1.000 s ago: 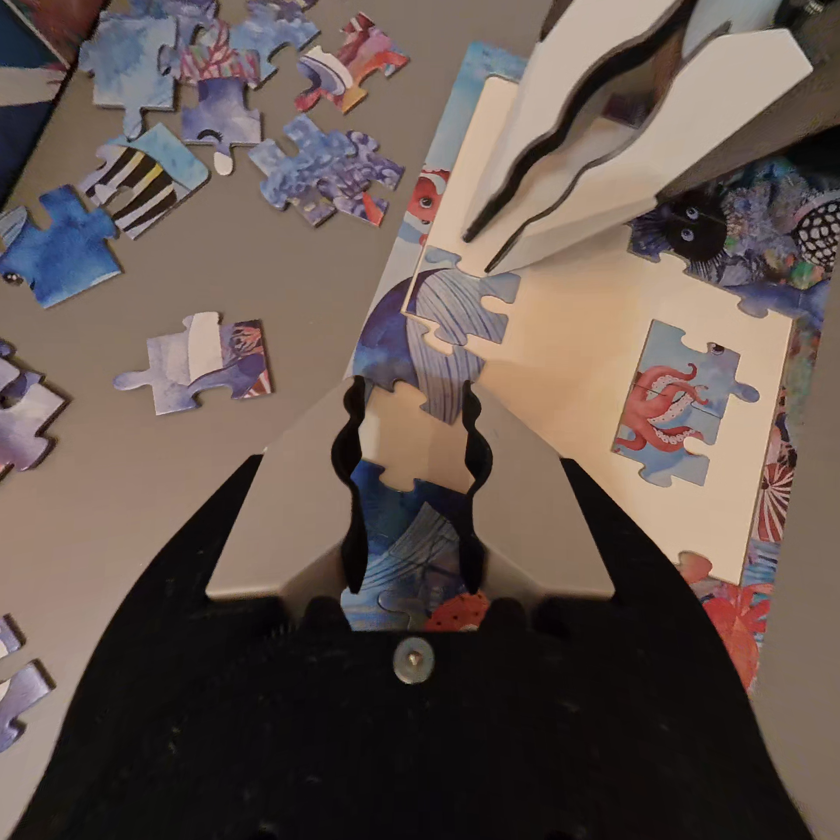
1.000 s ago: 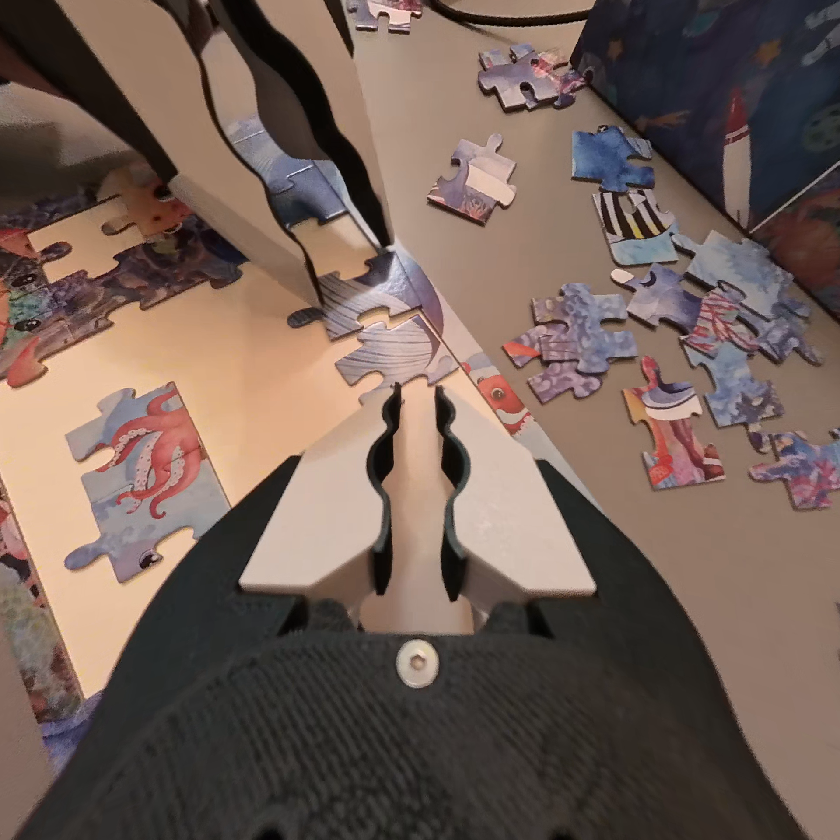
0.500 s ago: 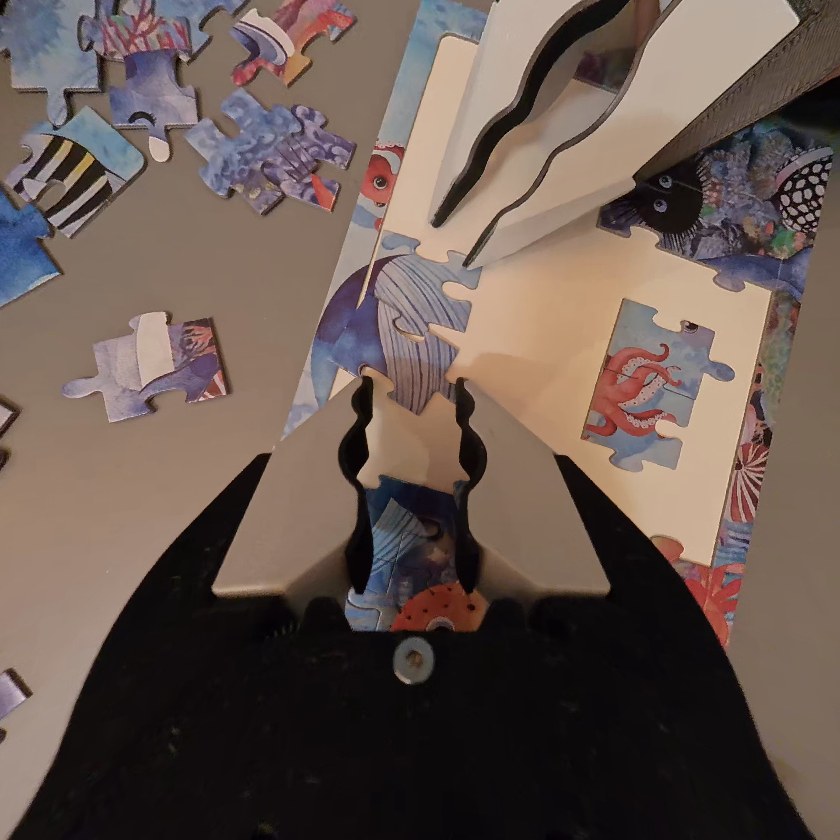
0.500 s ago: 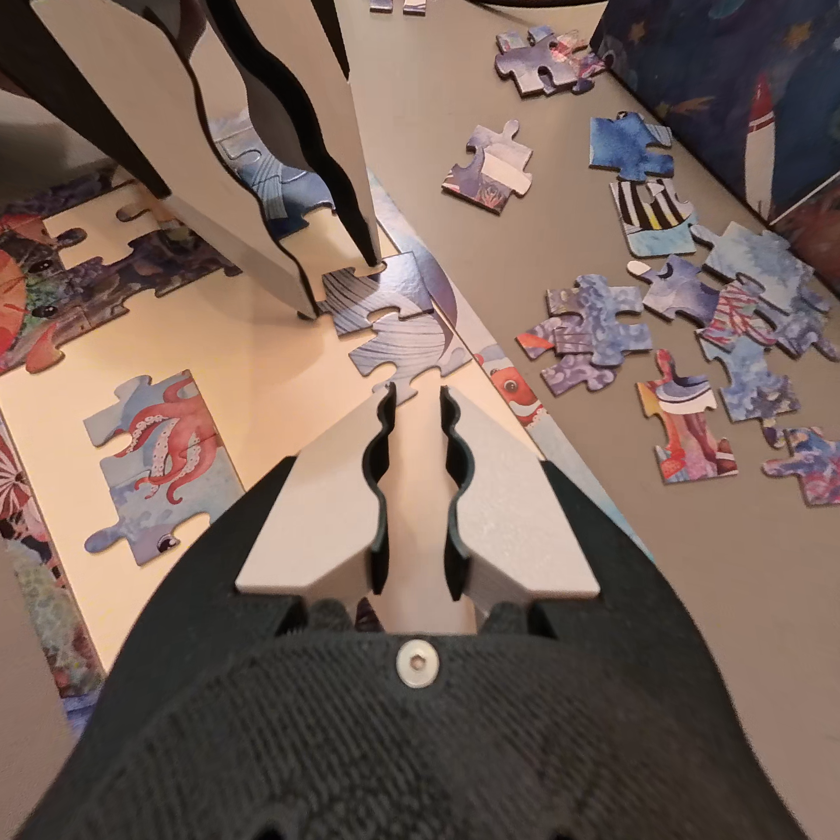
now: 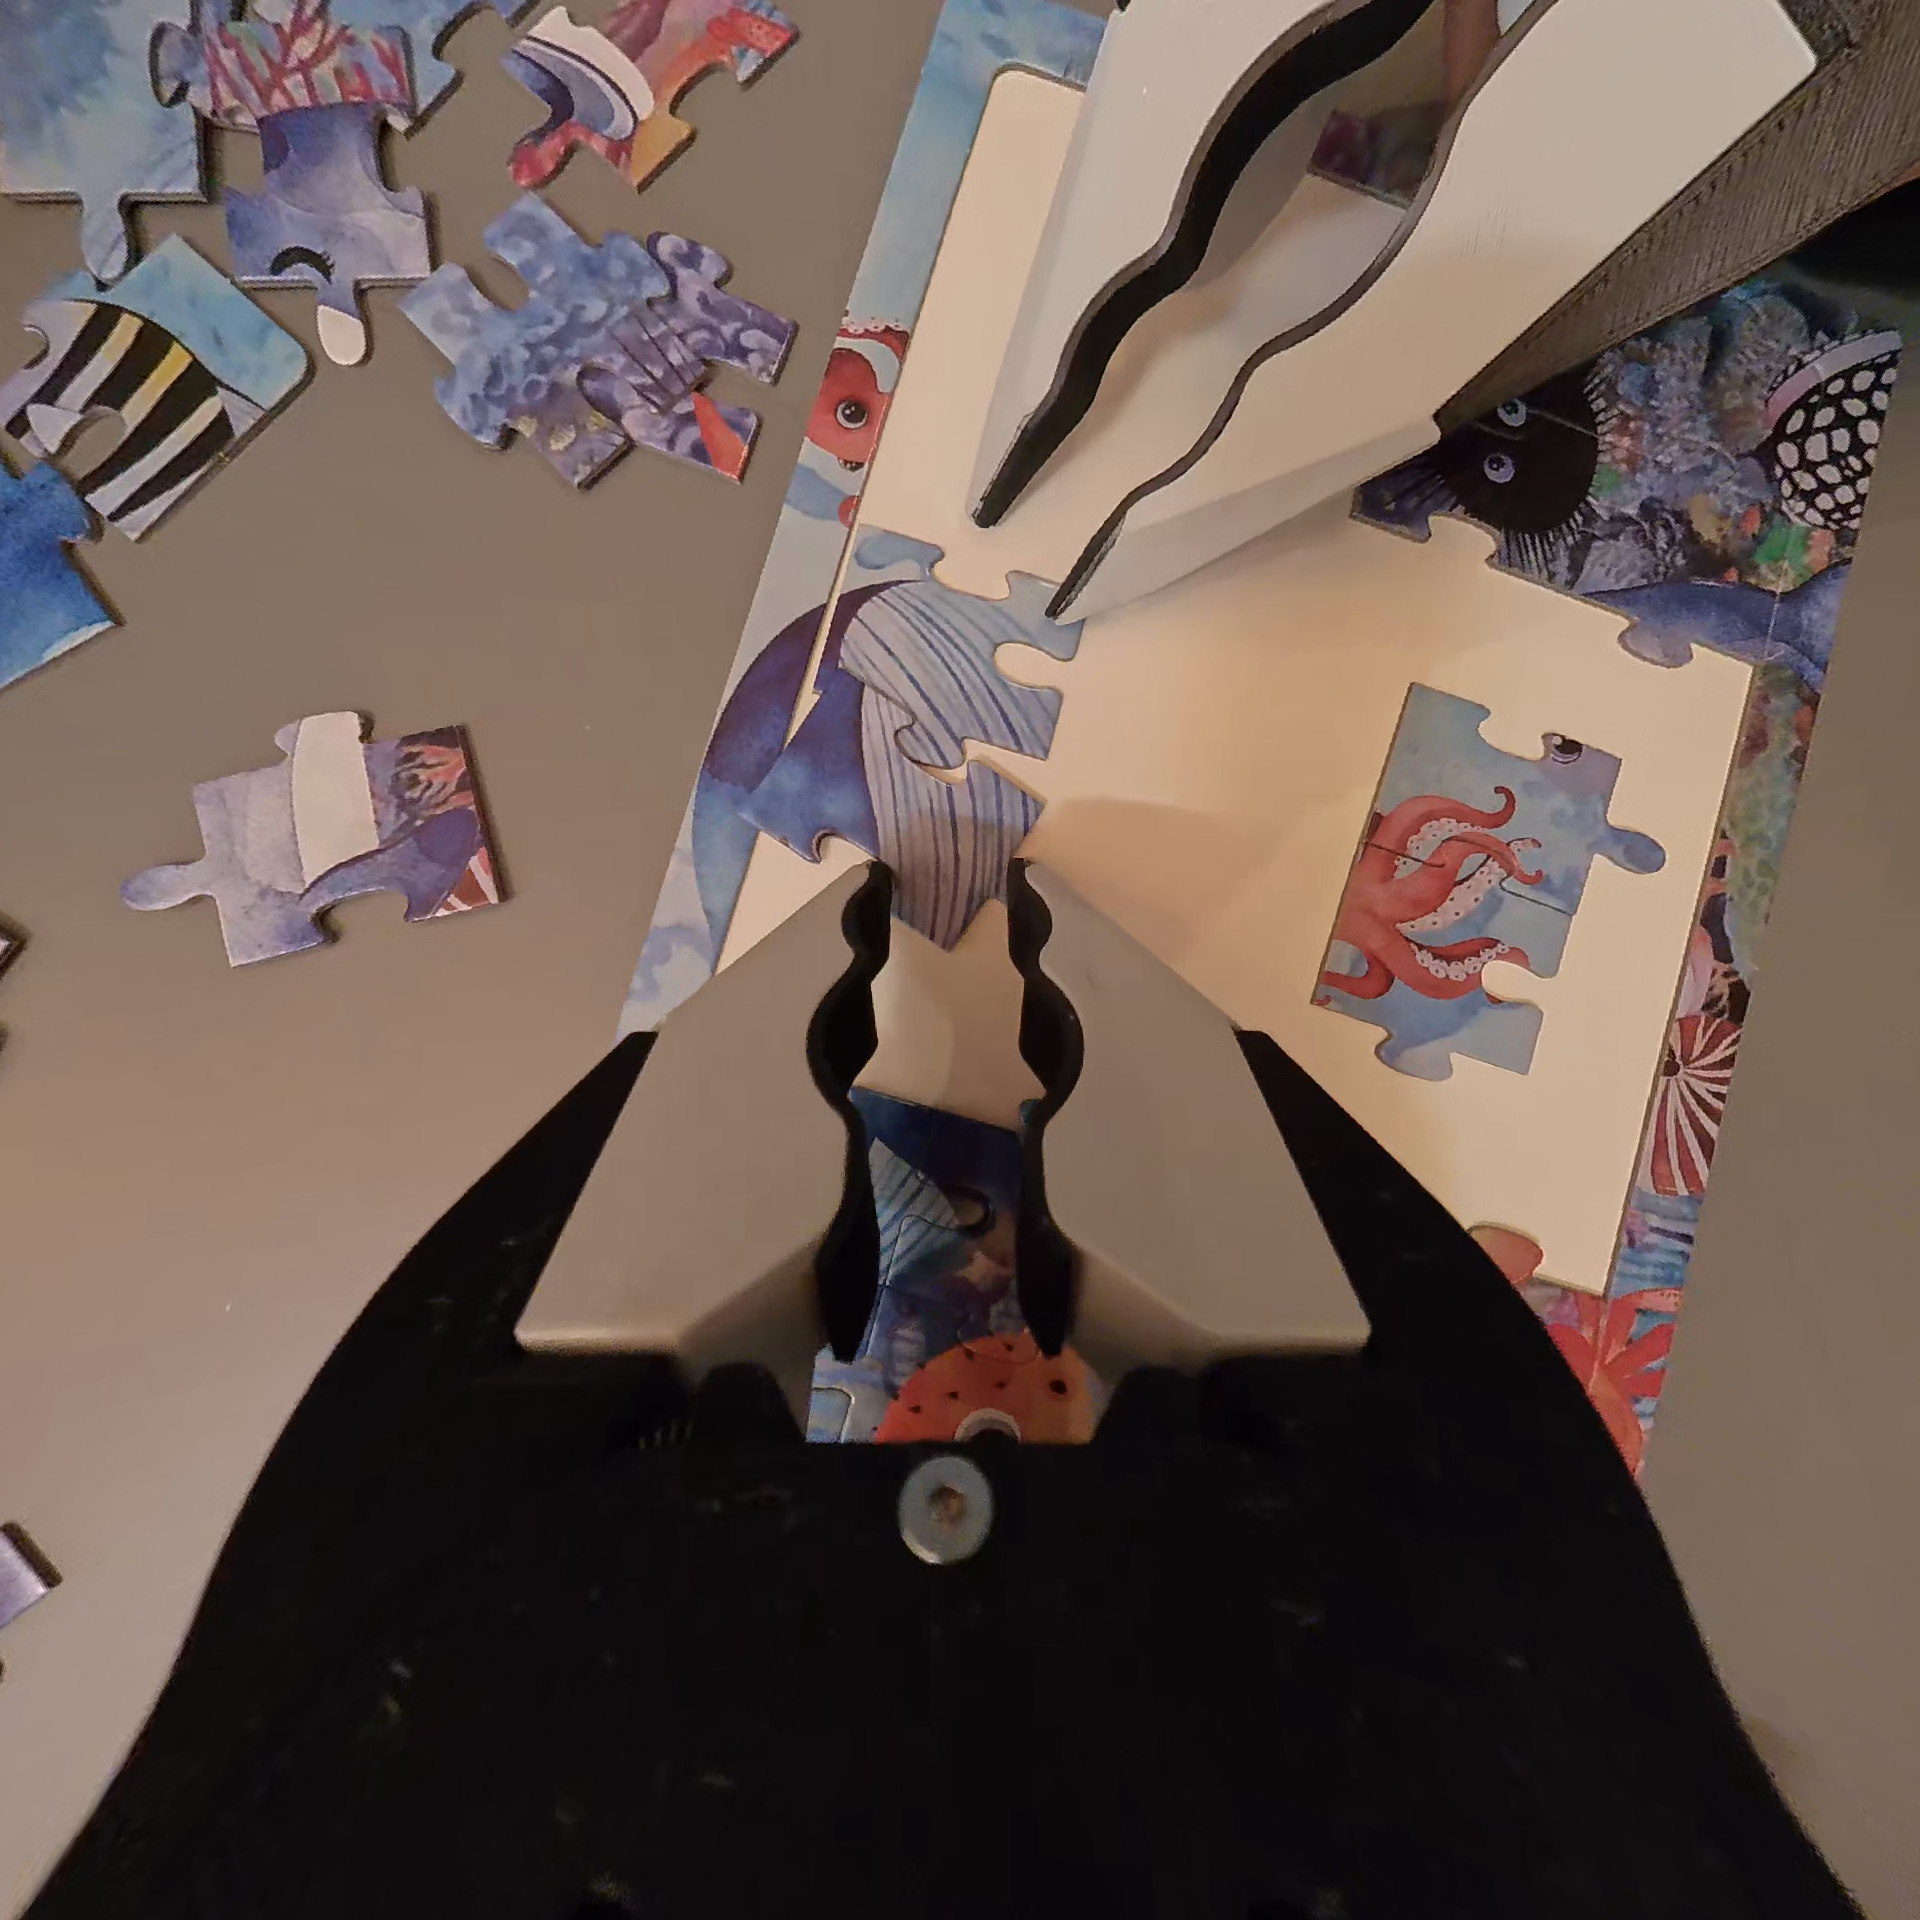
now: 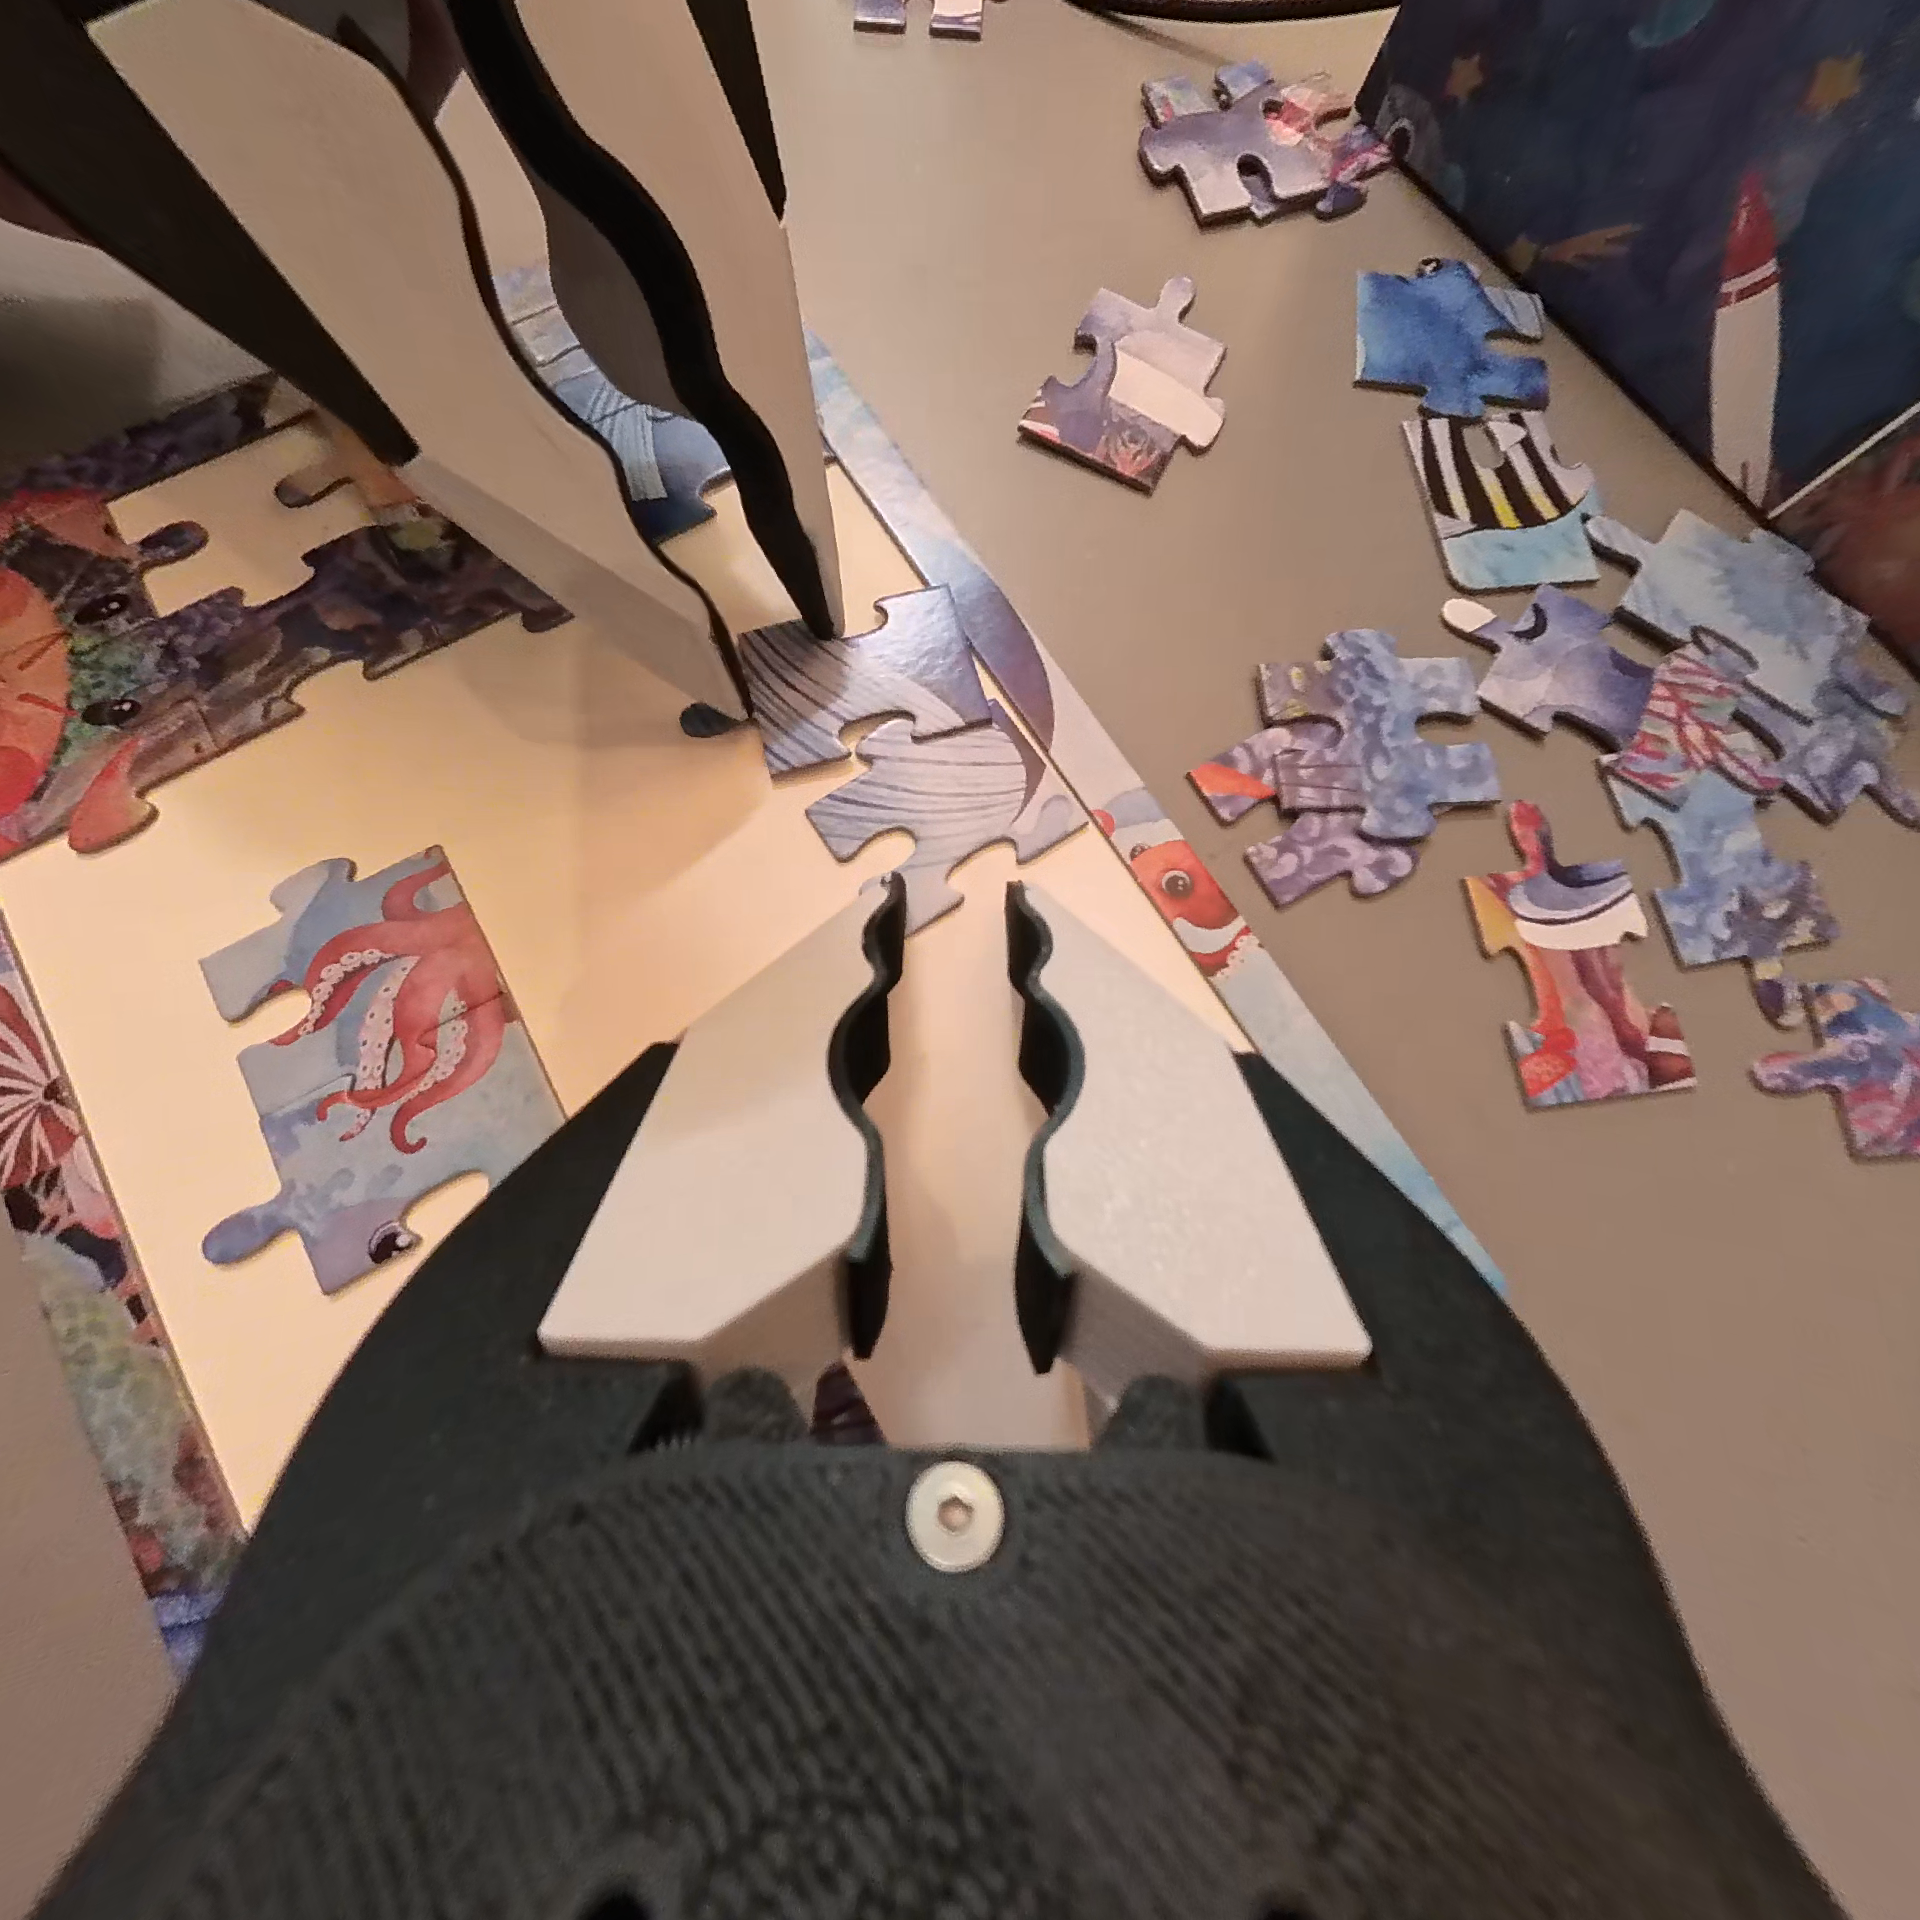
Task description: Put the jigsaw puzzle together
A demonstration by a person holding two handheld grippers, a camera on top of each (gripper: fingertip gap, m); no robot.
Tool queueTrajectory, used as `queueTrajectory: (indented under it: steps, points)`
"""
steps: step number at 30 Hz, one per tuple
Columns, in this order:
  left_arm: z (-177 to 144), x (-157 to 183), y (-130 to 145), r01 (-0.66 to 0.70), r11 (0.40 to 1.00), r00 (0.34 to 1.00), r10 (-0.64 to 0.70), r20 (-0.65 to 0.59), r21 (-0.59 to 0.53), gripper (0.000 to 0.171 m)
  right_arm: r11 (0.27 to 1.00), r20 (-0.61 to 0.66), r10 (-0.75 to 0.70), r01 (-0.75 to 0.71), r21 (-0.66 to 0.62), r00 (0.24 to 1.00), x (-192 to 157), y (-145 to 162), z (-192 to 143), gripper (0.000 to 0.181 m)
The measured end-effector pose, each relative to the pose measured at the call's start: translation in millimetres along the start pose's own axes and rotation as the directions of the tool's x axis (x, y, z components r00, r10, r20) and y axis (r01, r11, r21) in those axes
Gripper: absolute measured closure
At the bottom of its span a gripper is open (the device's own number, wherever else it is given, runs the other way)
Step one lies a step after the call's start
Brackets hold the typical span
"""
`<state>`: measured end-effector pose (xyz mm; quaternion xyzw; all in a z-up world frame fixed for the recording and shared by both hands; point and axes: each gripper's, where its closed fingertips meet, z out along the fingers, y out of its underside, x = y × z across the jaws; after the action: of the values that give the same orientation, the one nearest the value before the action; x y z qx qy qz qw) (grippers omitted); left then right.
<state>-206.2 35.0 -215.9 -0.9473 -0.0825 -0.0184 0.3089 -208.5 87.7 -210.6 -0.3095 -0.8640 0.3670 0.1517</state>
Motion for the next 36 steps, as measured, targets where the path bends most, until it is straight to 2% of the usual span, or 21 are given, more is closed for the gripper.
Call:
queueTrajectory:
  steps: [10, 18, 22, 26, 31, 36]
  points:
    - [0, -3, 0, 0.062, 0.998, 0.998, -0.062, 0.021, -0.003, 0.161, 1.000, -0.003, -0.011, 0.011, -0.004, 1.000, -2, 0, -1, 0.164]
    - [-8, -4, -3, 0.084, 0.996, 0.996, -0.084, 0.007, 0.036, 0.159, 0.997, -0.011, -0.081, 0.081, 0.005, 0.997, -9, -5, -2, 0.160]
    - [-6, -5, 0, 0.087, 0.996, 0.996, -0.087, -0.002, 0.027, 0.159, 0.993, 0.008, -0.119, 0.119, 0.029, 0.993, -19, -11, -1, 0.154]
    - [-2, -6, 1, 0.067, 0.997, 0.998, -0.067, 0.015, 0.023, 0.163, 0.986, 0.016, -0.158, 0.157, 0.047, 0.987, -31, -19, 2, 0.139]
    - [-1, -5, 0, 0.087, 0.996, 0.996, -0.087, -0.017, 0.036, 0.165, 0.968, -0.071, -0.249, 0.249, -0.007, 0.966, -27, -19, 13, 0.140]
    - [-1, -3, 0, 0.097, 0.994, 0.995, -0.096, -0.040, 0.047, 0.166, 0.971, -0.089, -0.238, 0.240, 0.007, 0.967, -23, -22, 17, 0.140]
